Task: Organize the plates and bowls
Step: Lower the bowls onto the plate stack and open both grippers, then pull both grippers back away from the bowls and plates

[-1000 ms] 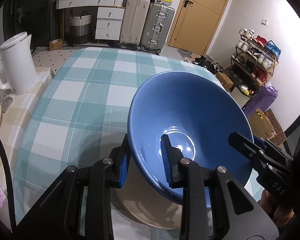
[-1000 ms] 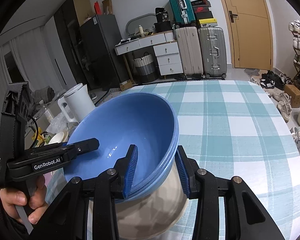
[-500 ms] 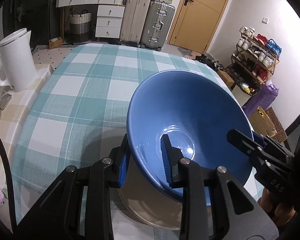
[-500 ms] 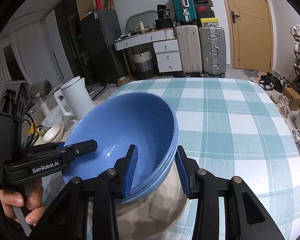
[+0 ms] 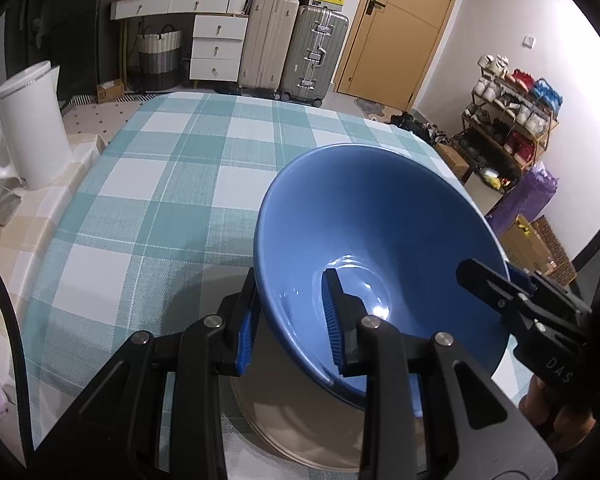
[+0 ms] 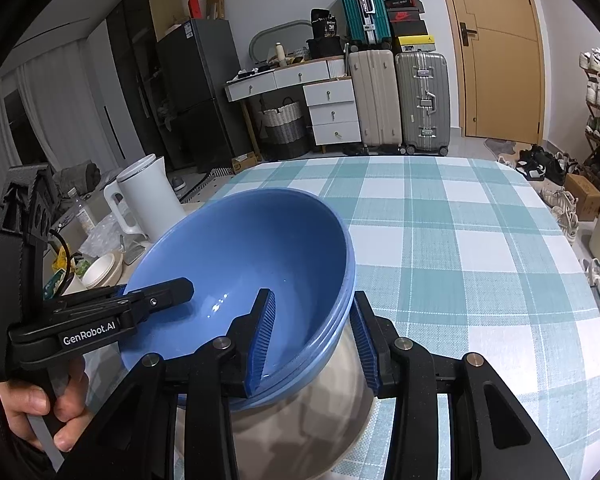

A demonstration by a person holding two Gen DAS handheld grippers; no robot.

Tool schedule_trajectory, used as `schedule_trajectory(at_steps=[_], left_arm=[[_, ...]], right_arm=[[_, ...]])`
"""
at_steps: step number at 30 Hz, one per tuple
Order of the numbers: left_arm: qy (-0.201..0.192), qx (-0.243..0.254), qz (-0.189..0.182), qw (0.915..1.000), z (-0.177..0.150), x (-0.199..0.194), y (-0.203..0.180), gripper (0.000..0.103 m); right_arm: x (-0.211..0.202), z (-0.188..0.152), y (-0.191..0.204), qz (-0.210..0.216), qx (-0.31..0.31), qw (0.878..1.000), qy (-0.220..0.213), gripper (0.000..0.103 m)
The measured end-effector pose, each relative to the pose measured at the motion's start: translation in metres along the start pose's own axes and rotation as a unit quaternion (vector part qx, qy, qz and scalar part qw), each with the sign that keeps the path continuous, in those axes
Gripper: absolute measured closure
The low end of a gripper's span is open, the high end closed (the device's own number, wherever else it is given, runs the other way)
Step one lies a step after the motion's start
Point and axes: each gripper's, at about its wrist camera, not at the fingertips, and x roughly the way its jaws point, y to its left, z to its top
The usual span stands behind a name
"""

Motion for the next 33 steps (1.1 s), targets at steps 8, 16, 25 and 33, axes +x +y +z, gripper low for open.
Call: schedule_trajectory(at_steps=[8, 16, 25, 33], left_arm=[[-0.003, 0.014, 0.001, 0.9999, 0.001, -0.001, 0.001, 0.066], [-0.017, 0.040, 0.033, 0.9985, 0.004, -0.013, 0.002, 0.020], [-0.070, 0.059, 0.026, 0.9955, -0.003, -0.046, 0.024, 0.001], [-0.112, 0.074, 0.006, 0.9909, -0.033, -0.070, 0.074, 0.001]], right_arm=[[0.000, 0.000, 0.000, -0.001, -0.004, 1.000, -0.002, 0.060], [-0.004, 0.000, -0.002, 0.000, -0.029, 1.000, -0.009, 0.027], [-0.020, 0.007, -0.003, 0.013, -0.081, 0.995, -0.049, 0.001], [-0.045, -0.002, -0.017, 0.045, -0.122, 0.987, -0.093, 0.001]])
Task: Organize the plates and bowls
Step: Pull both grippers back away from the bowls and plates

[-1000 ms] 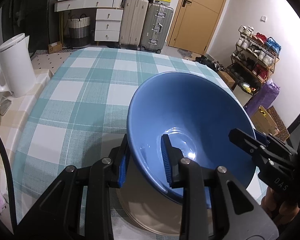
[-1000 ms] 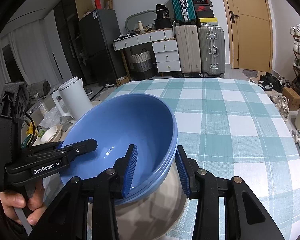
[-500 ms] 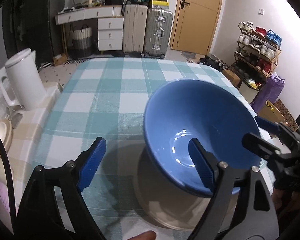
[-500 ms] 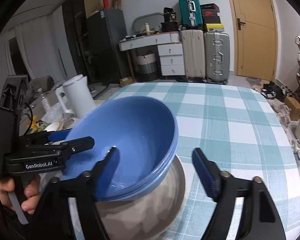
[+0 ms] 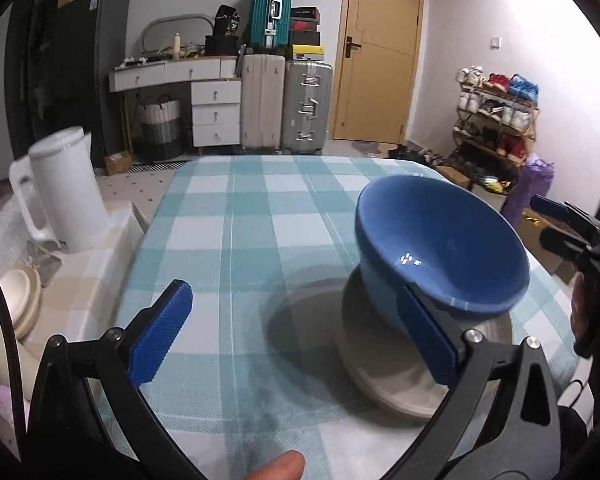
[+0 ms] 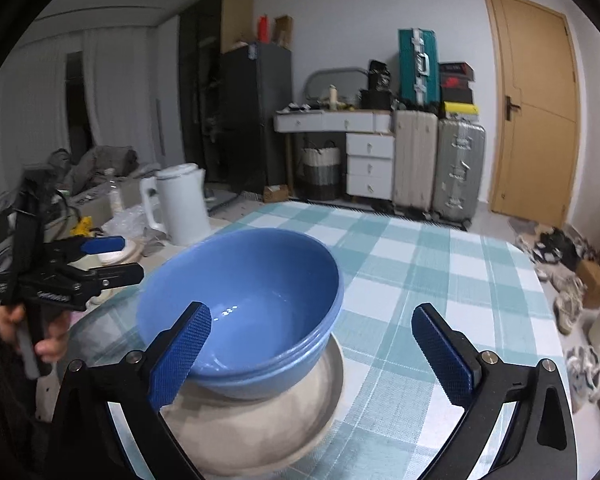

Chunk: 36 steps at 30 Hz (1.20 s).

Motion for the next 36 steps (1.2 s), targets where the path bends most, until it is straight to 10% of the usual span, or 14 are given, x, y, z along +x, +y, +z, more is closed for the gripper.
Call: schedule_trajectory(at_steps=[15, 36], left_arm=[[-0.067, 0.020, -0.088, 0.9937, -0.042, -0.019, 0.019, 0.001], [-0.065, 0.077, -0.104, 0.9895, -0.052, -0.010, -0.015, 0.001]], right_arm=[[-0.036, -0.044, -0.003, 0.037, -0.034, 0.998, -0.031, 0.001], [-0.040, -0.077, -0.001, 0.061, -0.042, 0.997, -0.039, 0.001]])
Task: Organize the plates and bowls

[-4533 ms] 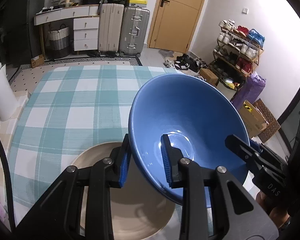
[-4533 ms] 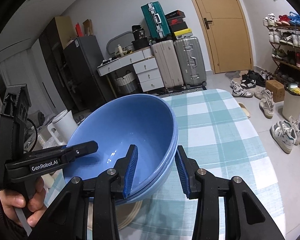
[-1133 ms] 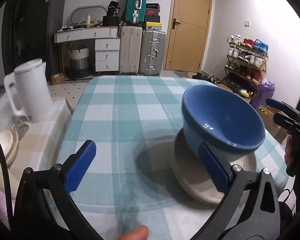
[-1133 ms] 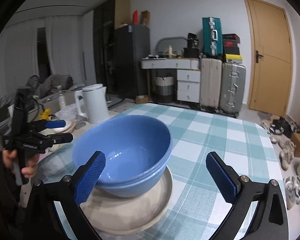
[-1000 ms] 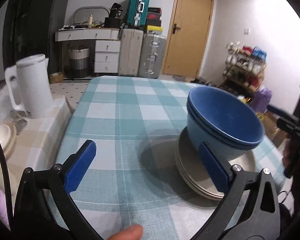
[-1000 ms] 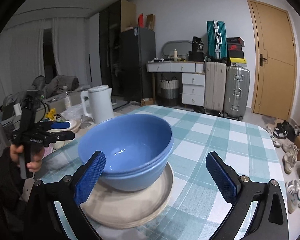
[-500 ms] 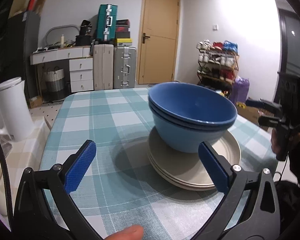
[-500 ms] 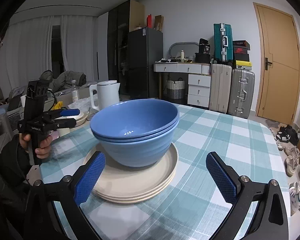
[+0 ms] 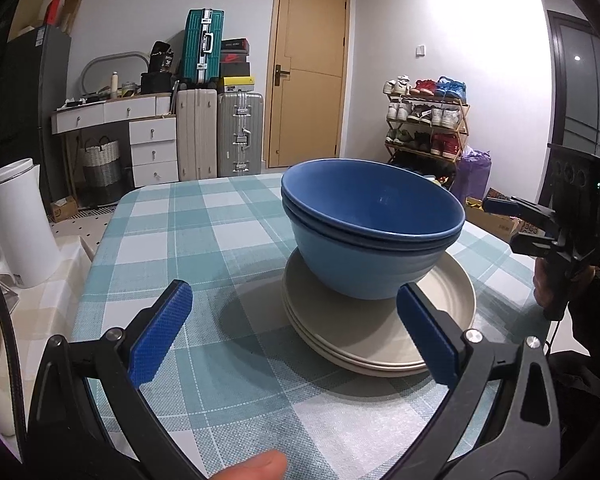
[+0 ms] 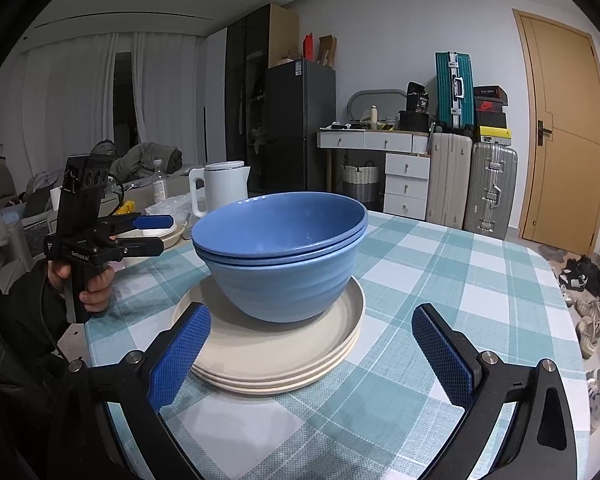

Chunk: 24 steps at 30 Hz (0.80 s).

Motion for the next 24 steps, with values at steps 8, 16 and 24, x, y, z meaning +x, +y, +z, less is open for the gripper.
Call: schedule_trajectory(at_steps=[8, 16, 24], left_arm=[[0.002, -0.001, -0.005, 1.0000, 0.0002, 0.0009, -0.0004, 0.001], [0.005, -0.005, -0.007, 0.9999, 0.0003, 0.0036, 0.0002, 0.001], [0.006, -0.005, -0.006, 1.0000, -0.0001, 0.0038, 0.0004, 0.001]], right_arm=[[-0.0006, -0.0025, 0.0043, 0.003, -0.013, 1.000, -0.008, 0.000], [-0.0057, -0.0045, 0.0021, 0.002, -0.008, 1.000, -0.020, 0.000], [-0.0059, -0.0046, 0.0021, 0.002, -0.010, 1.000, -0.021, 0.000]])
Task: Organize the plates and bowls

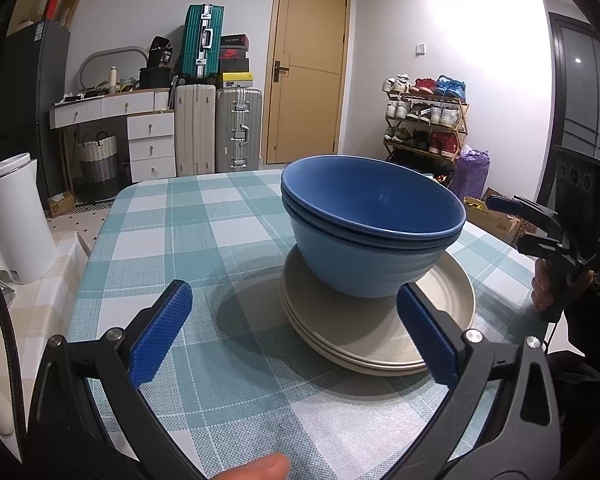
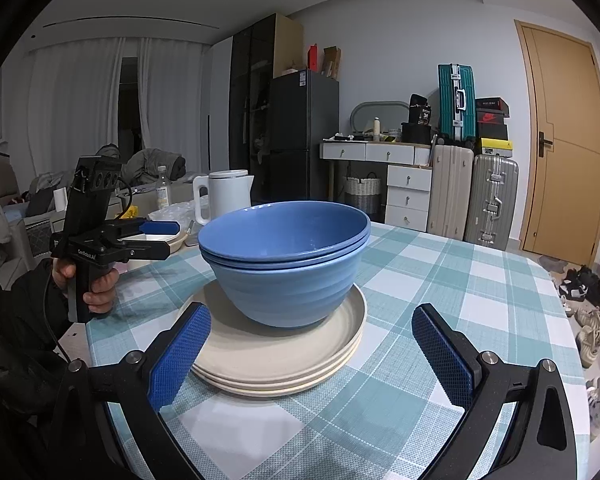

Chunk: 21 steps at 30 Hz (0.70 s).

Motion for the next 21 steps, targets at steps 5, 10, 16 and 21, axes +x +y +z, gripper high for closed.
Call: schedule_trajectory(at_steps=[5, 10, 16, 21], left_arm=[[0.000, 0.000, 0.000, 1.0000, -0.0001, -0.0001, 0.0002, 0.001], [0.000, 0.001, 0.000, 1.0000, 0.0000, 0.0006, -0.0001, 0.001], [0.000, 0.000, 0.000, 1.0000, 0.0002, -0.0001, 0.0000, 0.001], [0.000, 0.001, 0.000, 1.0000, 0.0002, 0.0000, 0.0000, 0.001]], right_arm=[[0.0000, -0.0001, 0.0000, 0.000, 0.002, 1.000, 0.001, 0.000], [-0.0002, -0.0003, 0.0001, 0.000, 0.002, 1.000, 0.001, 0.000], [-0.0003, -0.0004, 0.0000, 0.000, 0.002, 1.000, 0.001, 0.000], [-0.0001, -0.0003, -0.0001, 0.000, 0.002, 1.000, 0.001, 0.000]])
